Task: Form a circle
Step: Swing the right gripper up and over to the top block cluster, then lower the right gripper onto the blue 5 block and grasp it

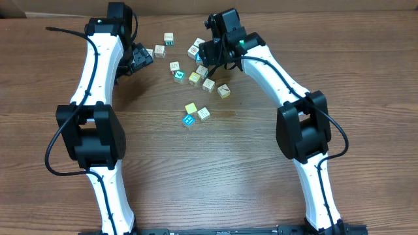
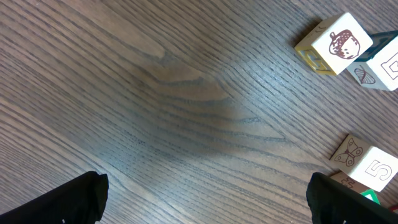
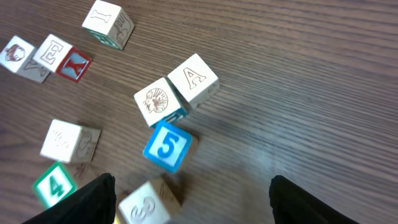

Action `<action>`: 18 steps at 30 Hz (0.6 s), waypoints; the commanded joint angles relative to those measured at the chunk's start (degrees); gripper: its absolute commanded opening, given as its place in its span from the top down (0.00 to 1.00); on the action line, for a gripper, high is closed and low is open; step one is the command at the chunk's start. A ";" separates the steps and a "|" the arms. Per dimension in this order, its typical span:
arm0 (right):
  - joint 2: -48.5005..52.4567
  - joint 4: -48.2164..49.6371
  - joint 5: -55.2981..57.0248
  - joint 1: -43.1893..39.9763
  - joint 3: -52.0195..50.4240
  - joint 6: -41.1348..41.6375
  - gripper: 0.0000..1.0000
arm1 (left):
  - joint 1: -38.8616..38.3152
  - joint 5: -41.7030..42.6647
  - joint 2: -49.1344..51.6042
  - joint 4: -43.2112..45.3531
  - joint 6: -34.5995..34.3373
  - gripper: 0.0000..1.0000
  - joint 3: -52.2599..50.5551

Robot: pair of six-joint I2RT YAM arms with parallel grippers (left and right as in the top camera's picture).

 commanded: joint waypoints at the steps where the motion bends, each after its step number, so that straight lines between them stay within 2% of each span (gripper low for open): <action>1: 1.46 2.03 -1.27 0.11 -0.24 1.92 0.24 | 0.09 -0.50 -0.66 -0.04 0.09 0.00 0.85; 5: 3.17 4.33 -1.27 0.37 -0.24 4.59 0.26 | 0.09 -0.50 -0.66 -0.04 0.09 0.00 0.85; 11: 5.95 6.43 -1.05 1.42 -0.26 8.68 0.37 | 0.09 -0.50 -0.66 -0.04 0.09 0.00 0.85; 18: 7.54 8.13 0.92 3.48 -0.76 8.74 0.37 | 0.09 -0.50 -0.66 -0.04 0.09 0.00 0.85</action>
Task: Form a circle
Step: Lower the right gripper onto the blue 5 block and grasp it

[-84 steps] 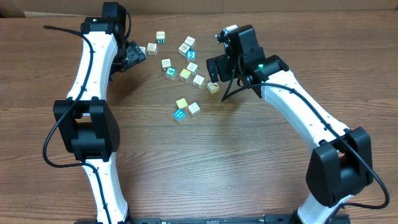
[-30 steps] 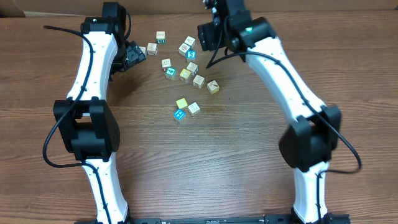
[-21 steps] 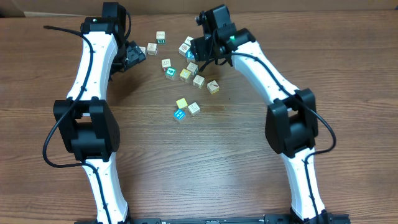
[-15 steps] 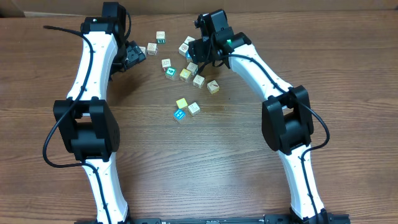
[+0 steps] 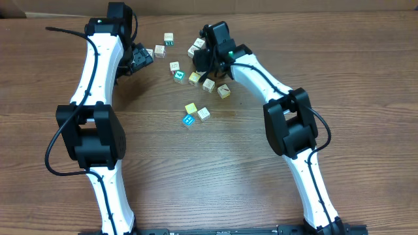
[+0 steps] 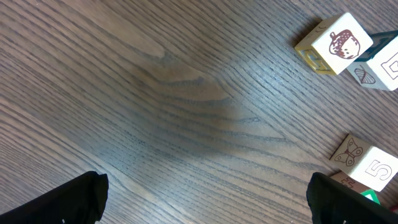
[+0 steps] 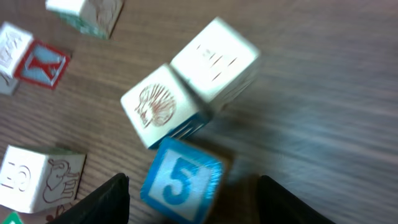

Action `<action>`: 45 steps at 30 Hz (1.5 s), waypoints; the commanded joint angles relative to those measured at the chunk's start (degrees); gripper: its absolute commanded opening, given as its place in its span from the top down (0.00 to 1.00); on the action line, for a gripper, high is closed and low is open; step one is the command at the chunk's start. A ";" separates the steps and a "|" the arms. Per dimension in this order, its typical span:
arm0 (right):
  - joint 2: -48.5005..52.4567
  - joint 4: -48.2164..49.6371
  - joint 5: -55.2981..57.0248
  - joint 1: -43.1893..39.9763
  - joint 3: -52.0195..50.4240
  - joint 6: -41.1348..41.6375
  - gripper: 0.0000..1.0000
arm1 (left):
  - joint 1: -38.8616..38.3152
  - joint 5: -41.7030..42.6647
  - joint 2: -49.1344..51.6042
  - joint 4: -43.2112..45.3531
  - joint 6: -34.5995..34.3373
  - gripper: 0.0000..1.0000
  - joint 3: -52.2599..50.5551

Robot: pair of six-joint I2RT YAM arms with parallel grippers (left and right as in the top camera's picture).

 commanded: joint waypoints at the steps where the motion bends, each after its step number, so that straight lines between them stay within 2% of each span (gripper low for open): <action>1: 0.39 0.72 2.10 1.44 -0.70 0.94 0.37 | 0.09 -0.50 -0.66 -0.07 0.09 0.00 0.85; 11: 0.37 1.05 8.00 1.75 -0.76 0.72 0.37 | 0.09 -0.50 -0.66 -0.07 0.09 0.01 0.85; 21: 0.35 0.74 8.00 0.48 -0.74 0.72 0.69 | 0.09 -0.48 -0.66 -0.07 0.09 0.01 0.85; 37: -2.38 -5.03 8.04 -1.77 -0.74 -1.60 0.70 | 0.09 -0.50 -0.66 -0.07 0.09 0.01 0.85; 45: -4.92 -13.14 9.51 -3.15 -0.74 -2.73 0.69 | 0.09 -0.50 -0.66 -0.07 0.09 0.01 0.85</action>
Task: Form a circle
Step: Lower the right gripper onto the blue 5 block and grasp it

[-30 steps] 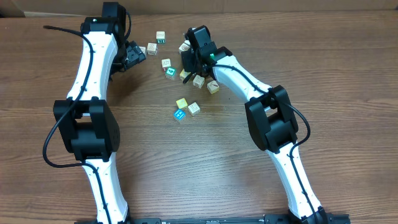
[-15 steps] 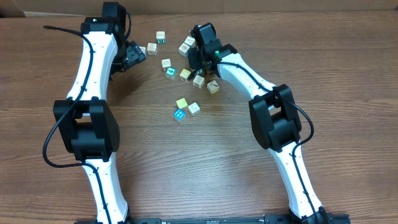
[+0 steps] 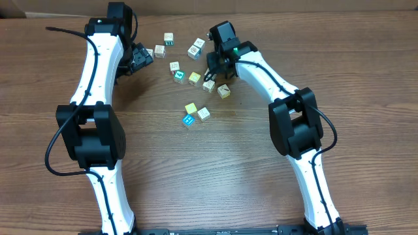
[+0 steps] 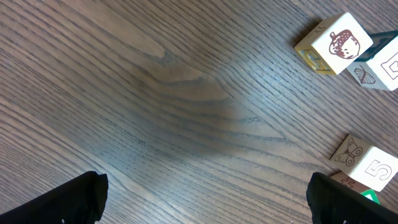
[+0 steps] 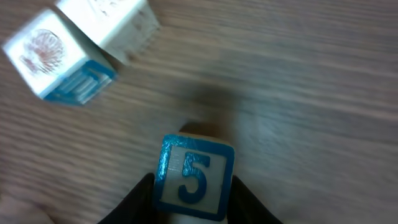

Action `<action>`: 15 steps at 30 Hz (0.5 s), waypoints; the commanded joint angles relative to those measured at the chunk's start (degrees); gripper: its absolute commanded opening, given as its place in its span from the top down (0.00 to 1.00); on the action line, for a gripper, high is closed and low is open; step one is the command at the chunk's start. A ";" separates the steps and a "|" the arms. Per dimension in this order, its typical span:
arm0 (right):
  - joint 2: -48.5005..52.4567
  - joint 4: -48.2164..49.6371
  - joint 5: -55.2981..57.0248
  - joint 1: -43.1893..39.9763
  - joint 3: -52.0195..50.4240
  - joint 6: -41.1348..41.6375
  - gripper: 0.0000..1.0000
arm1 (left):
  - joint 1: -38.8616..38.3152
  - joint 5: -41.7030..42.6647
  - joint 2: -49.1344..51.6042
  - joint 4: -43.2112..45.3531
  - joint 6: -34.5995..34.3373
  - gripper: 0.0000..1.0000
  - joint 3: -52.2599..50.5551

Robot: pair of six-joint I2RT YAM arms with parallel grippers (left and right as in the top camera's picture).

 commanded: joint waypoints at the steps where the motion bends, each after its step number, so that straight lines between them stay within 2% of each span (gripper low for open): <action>1: -2.47 -3.26 1.33 -1.44 -0.35 -0.46 0.69 | 0.09 -0.50 -0.66 -0.07 0.09 0.00 0.85; 6: -2.47 -10.05 1.31 -2.82 -0.35 -0.46 0.65 | 0.09 -0.50 -0.66 -0.07 0.09 0.00 0.85; 9: -2.47 -12.61 1.31 -3.39 -0.35 -0.46 0.59 | 0.09 -0.50 -0.66 -0.07 0.09 0.00 0.85; 10: -2.47 -12.94 1.31 -3.48 -0.35 -0.46 0.53 | 0.09 -0.50 -0.66 -0.07 0.09 0.00 0.85; 15: -2.47 -11.30 1.33 -3.74 -0.35 -0.48 0.45 | 0.09 -0.50 -0.66 -0.07 0.09 0.00 0.85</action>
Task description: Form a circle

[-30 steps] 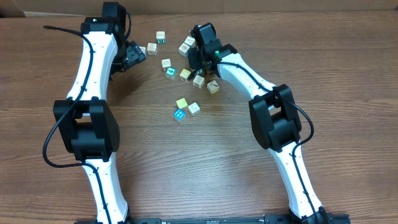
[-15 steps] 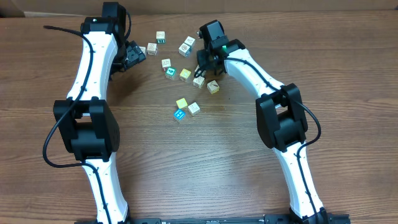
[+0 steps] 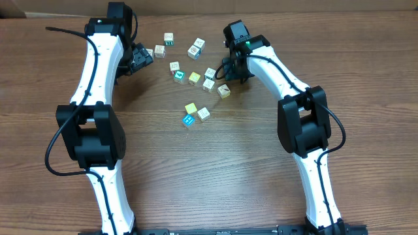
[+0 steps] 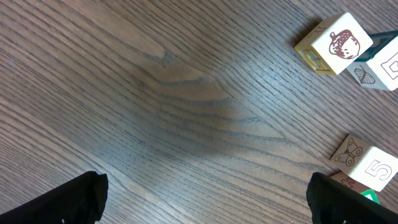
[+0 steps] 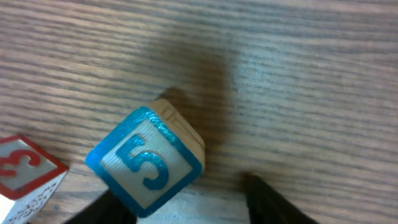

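Several small picture and letter cubes (image 3: 194,78) lie scattered on the far middle of the wooden table (image 3: 215,170). In the right wrist view a blue-edged "5" cube (image 5: 146,165) rests tilted on the wood, touching the left finger. The right finger (image 5: 267,199) stands clear of it. My right gripper (image 5: 183,194) is open; overhead it sits just right of the cluster (image 3: 230,73). My left gripper (image 4: 205,202) is open over bare wood, left of the cubes (image 3: 138,59).
A red "3" cube (image 5: 25,171) lies left of the "5" cube. The left wrist view shows an acorn cube (image 4: 336,43) and a butterfly/"5" cube (image 4: 370,165) at its right edge. A yellow cube (image 3: 191,108) and a blue cube (image 3: 189,120) sit nearer the front.
My right gripper was shut on the "5" cube and is now open. The cube sits tilted on the table beside a red "3" cube. Overhead, the right arm has shifted right. The left arm is unchanged.
My right gripper hung open over the "5" cube, which lay below the shell and "A" cubes. Then it was lower around that cube. Then it was shut on it, away from the shell cube. Now it is open and the cube lies elsewhere. The left arm stayed still.
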Action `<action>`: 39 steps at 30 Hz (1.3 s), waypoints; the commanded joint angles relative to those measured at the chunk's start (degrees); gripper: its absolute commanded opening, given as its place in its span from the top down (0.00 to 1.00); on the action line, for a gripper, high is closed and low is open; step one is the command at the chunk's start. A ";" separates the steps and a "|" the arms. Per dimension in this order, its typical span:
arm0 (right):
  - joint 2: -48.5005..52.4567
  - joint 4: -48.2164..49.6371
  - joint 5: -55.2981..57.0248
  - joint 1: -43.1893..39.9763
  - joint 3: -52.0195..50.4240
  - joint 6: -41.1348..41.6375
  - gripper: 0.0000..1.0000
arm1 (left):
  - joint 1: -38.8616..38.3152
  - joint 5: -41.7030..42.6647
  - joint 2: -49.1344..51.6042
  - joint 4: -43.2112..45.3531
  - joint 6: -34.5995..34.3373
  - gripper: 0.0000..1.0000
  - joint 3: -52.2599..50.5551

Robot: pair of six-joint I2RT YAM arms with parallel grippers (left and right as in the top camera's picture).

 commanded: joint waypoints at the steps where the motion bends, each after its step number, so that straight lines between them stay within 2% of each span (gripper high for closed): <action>1: -1.40 1.31 0.55 -0.48 -0.35 -0.15 0.44 | 0.09 -0.50 -0.66 -0.07 0.09 0.00 0.85; 7: -1.40 3.15 0.57 -0.35 0.28 -5.90 0.41 | 0.09 -0.50 -0.66 -0.07 0.09 0.00 0.85; 17: -1.40 6.40 0.52 -0.37 0.85 -7.30 0.40 | 0.09 -0.50 -0.66 -0.07 0.09 0.00 0.85; 22: -1.40 7.80 0.55 -0.20 1.01 -7.28 0.48 | 0.09 -0.50 -0.66 -0.07 0.09 0.00 0.85; 28: -2.19 8.22 0.55 -0.20 1.07 -7.37 0.50 | 0.09 -0.50 -0.66 -0.07 0.09 0.01 0.85; 39: -3.63 7.96 0.52 -0.20 1.05 -7.65 0.64 | 0.09 -0.50 -0.66 -0.07 0.09 0.01 0.85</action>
